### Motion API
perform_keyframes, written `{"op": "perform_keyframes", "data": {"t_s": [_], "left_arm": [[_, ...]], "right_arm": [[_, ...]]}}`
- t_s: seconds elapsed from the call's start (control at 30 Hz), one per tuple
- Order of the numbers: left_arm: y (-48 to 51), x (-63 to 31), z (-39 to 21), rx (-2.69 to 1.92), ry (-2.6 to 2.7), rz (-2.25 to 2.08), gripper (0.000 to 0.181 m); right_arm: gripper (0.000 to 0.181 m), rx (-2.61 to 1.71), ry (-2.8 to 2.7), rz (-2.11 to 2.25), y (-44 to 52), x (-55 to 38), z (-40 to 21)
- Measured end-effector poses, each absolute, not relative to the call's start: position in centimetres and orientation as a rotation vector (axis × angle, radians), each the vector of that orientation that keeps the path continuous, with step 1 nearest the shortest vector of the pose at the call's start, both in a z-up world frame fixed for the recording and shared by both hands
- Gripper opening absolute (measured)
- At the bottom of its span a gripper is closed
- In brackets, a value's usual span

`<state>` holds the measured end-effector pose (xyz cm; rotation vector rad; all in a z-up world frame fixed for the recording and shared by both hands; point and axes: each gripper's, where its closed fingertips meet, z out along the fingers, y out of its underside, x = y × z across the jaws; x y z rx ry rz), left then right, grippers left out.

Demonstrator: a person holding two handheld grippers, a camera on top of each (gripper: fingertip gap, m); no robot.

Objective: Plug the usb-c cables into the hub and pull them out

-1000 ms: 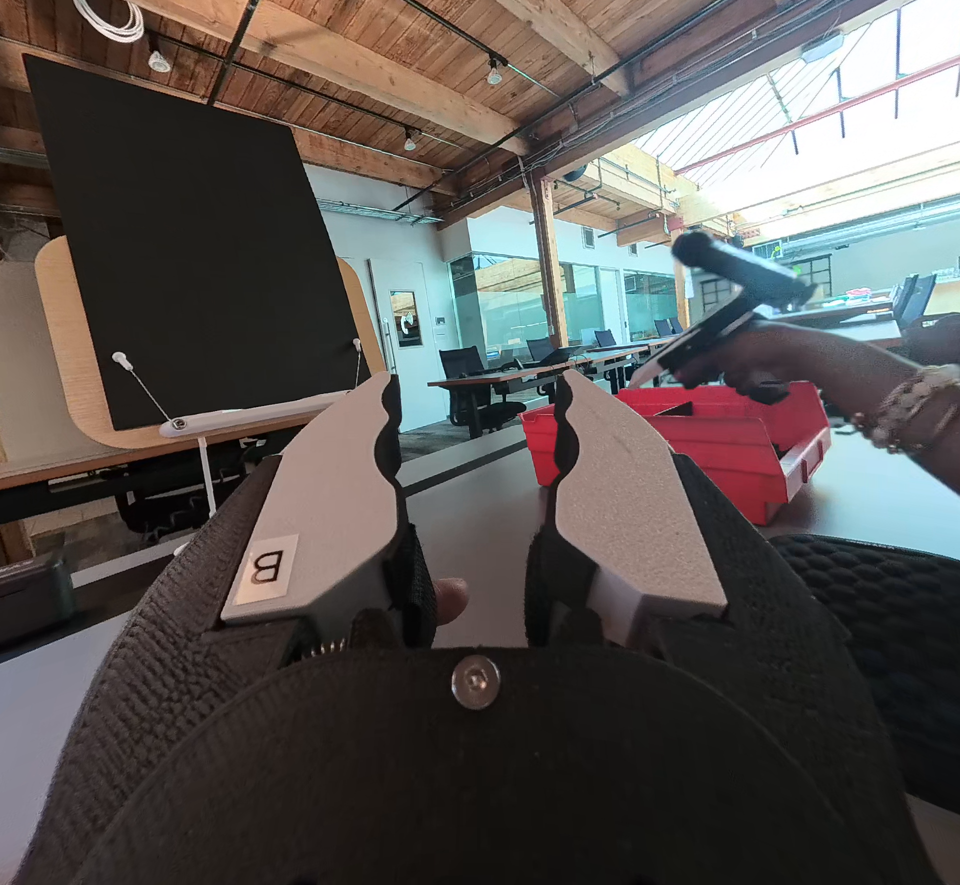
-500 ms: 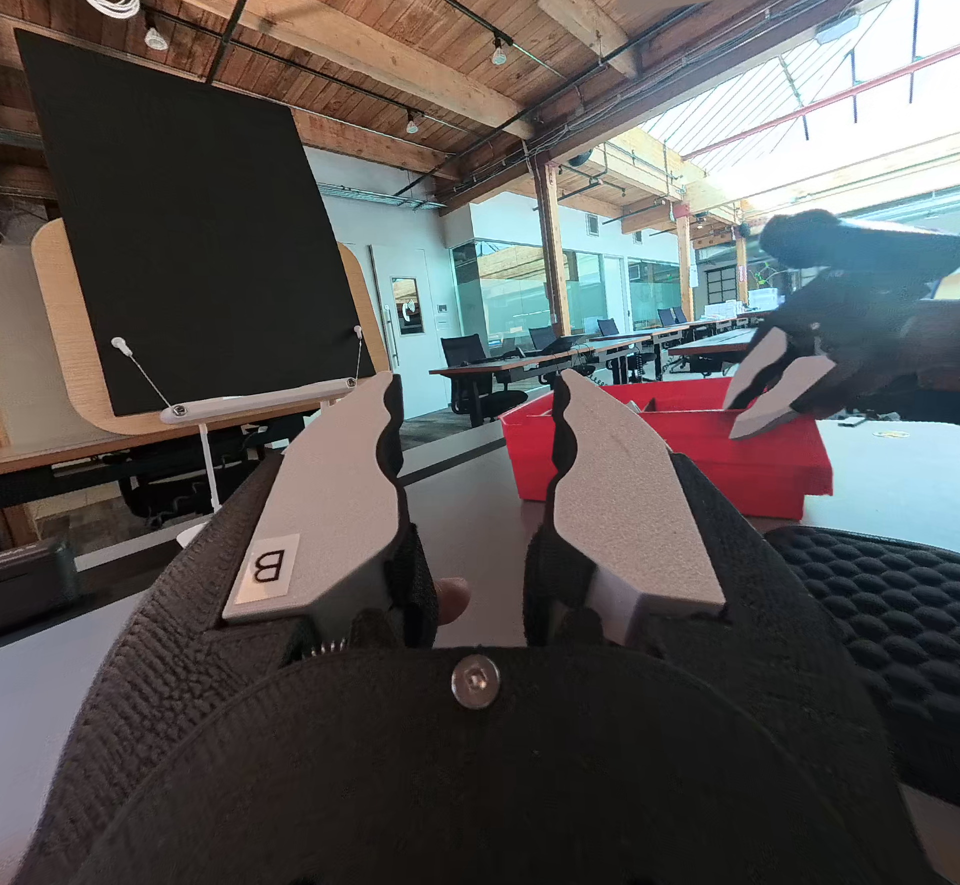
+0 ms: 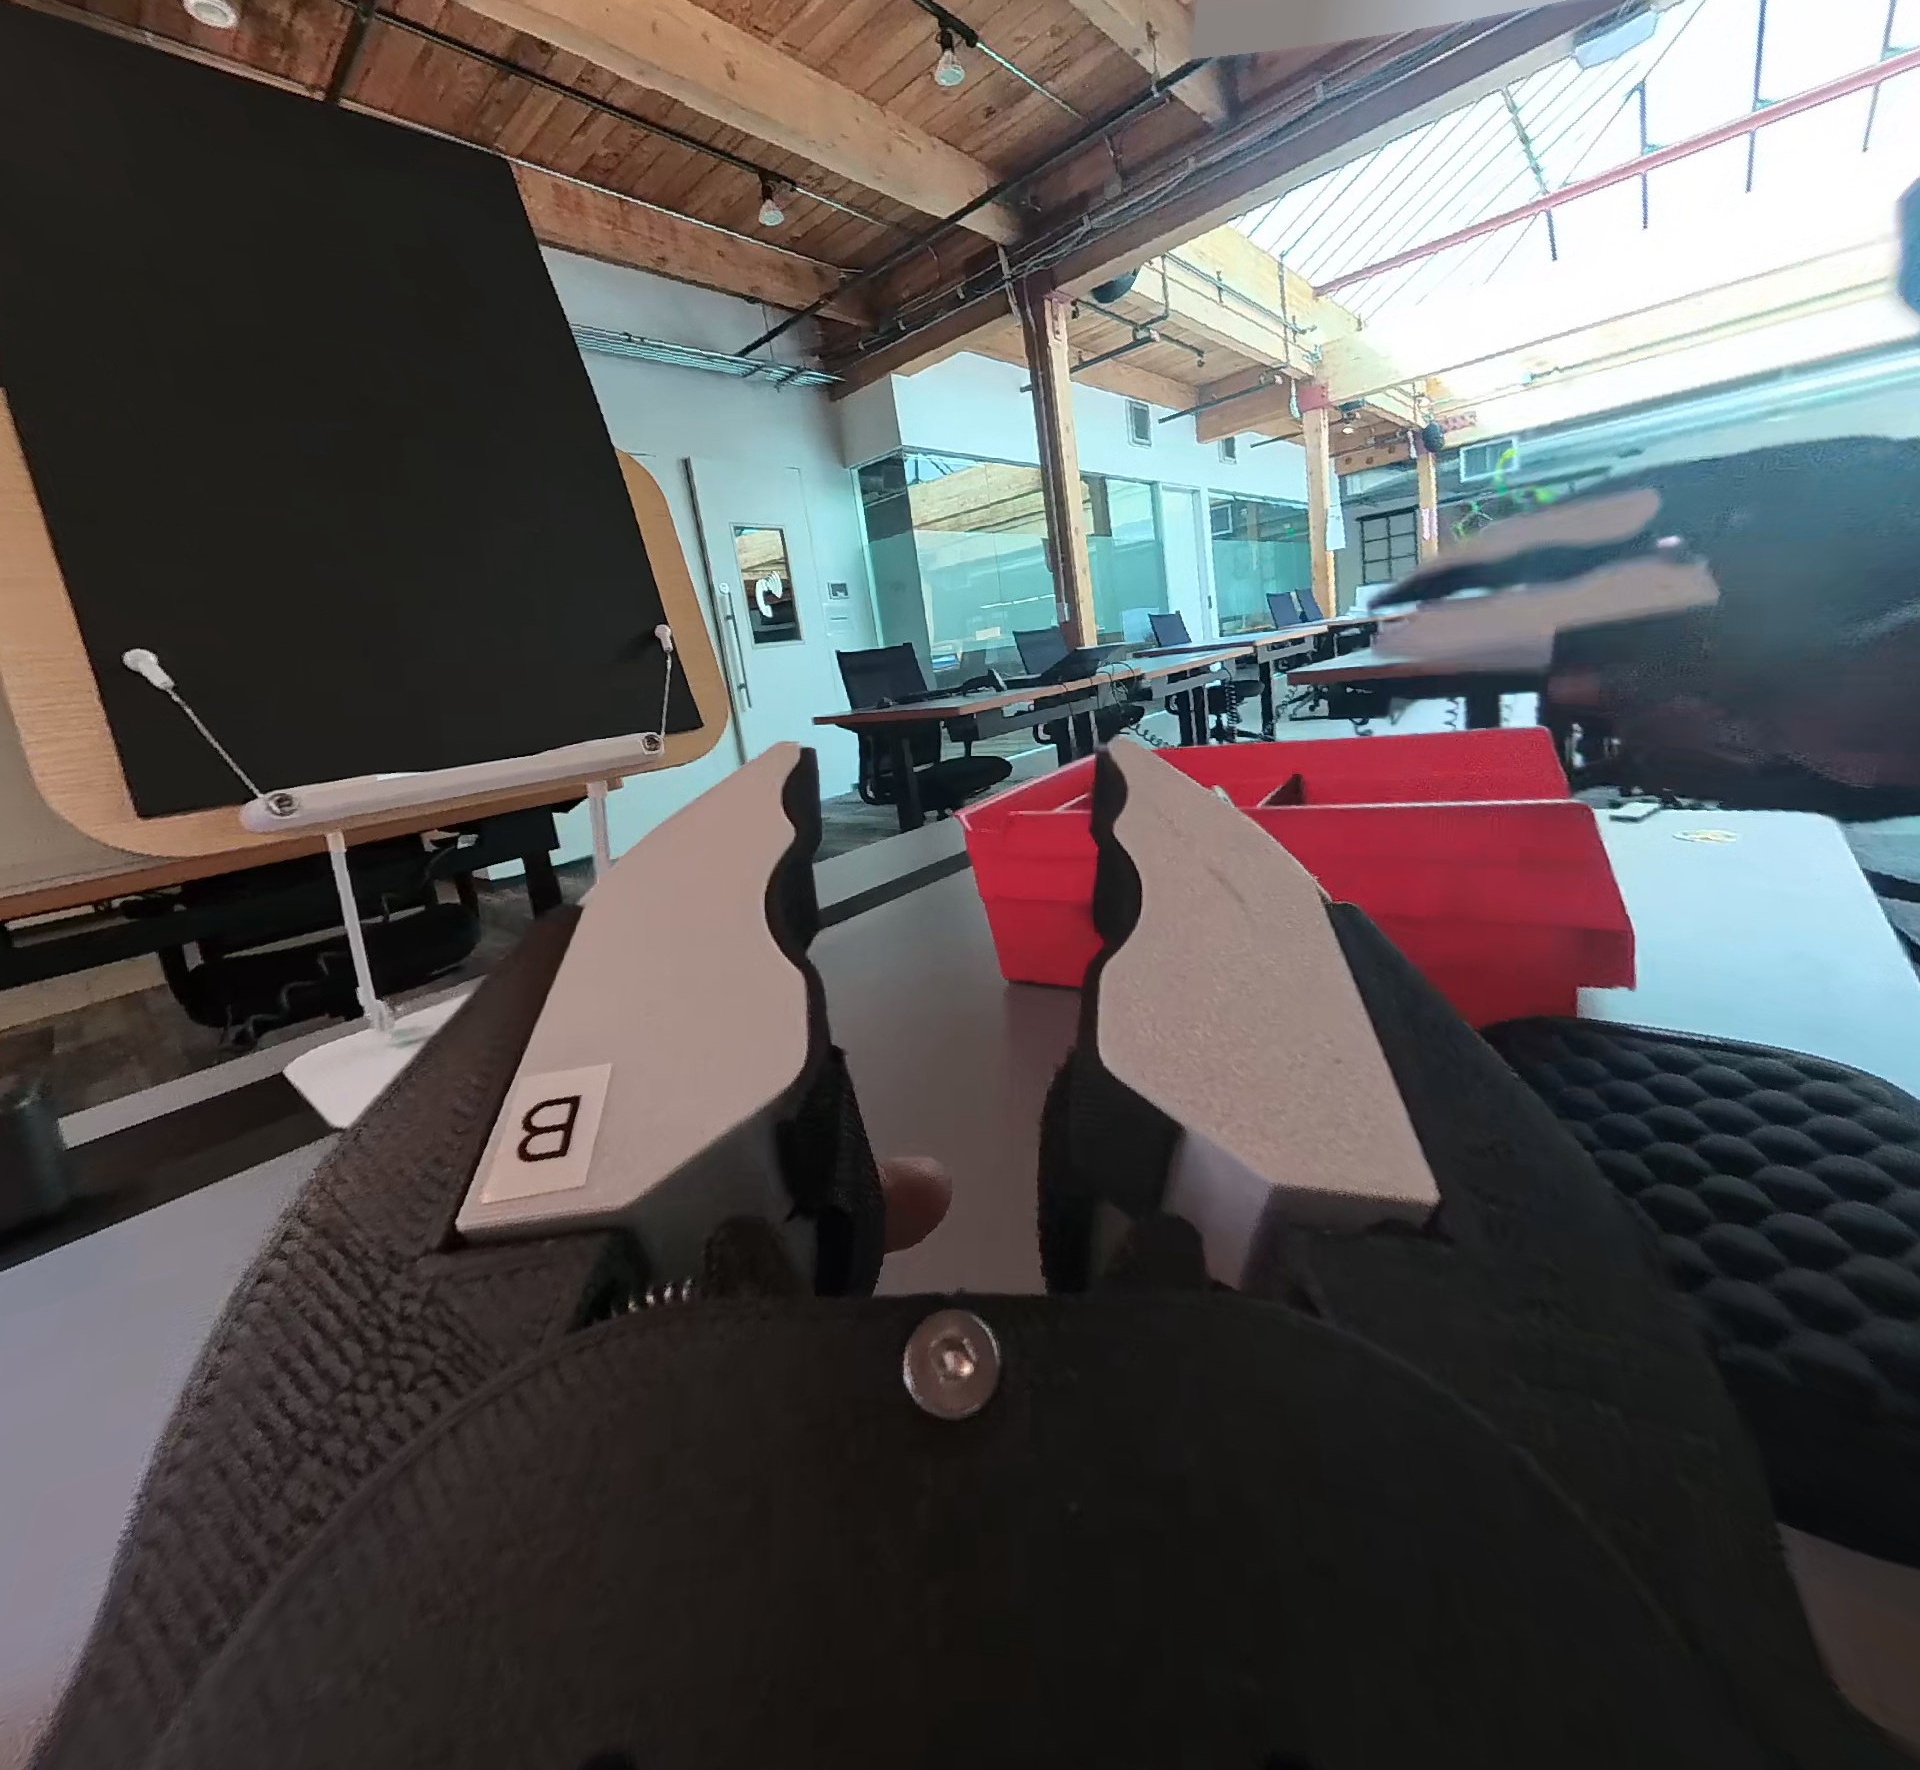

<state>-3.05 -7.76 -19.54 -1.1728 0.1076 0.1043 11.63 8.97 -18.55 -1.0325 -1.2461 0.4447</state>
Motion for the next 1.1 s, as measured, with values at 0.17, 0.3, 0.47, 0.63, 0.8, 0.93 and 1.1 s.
{"op": "perform_keyframes", "data": {"t_s": [0.17, 0.3, 0.47, 0.63, 0.8, 0.93, 1.1], "left_arm": [[-7.4, -2.4, -20.0, -1.207, 0.149, 0.106, 0.045], [-6.9, -0.9, -20.7, -1.288, 0.205, 0.031, 0.038], [-8.0, 1.9, -18.8, -1.322, 0.317, -0.11, 0.038], [-13.4, -2.7, -14.6, -1.449, 0.191, 0.2, 0.057], [-27.6, -17.8, -14.2, -1.535, -0.468, 1.012, 0.103], [-33.4, -23.2, -19.5, -1.745, -0.777, 1.13, 0.144], [-33.5, -25.3, -25.8, -2.019, -0.798, 1.042, 0.133]], "right_arm": [[0.025, -0.744, -1.05, 1.098, -0.1, 9.0, -14.1], [0.027, -0.772, -1.028, 1.368, -1.9, 5.3, -19.0], [0.029, -0.843, -1.072, 1.437, -1.6, 4.4, -20.7], [0.029, -0.86, -1.052, 1.506, -1.6, 4.4, -21.0], [0.029, -0.806, -1.099, 1.423, -2.4, 4.2, -21.2], [0.028, -0.814, -1.118, 1.413, -2.5, 3.9, -21.6], [0.028, -0.822, -1.098, 1.424, -2.2, 3.9, -21.5]]}}
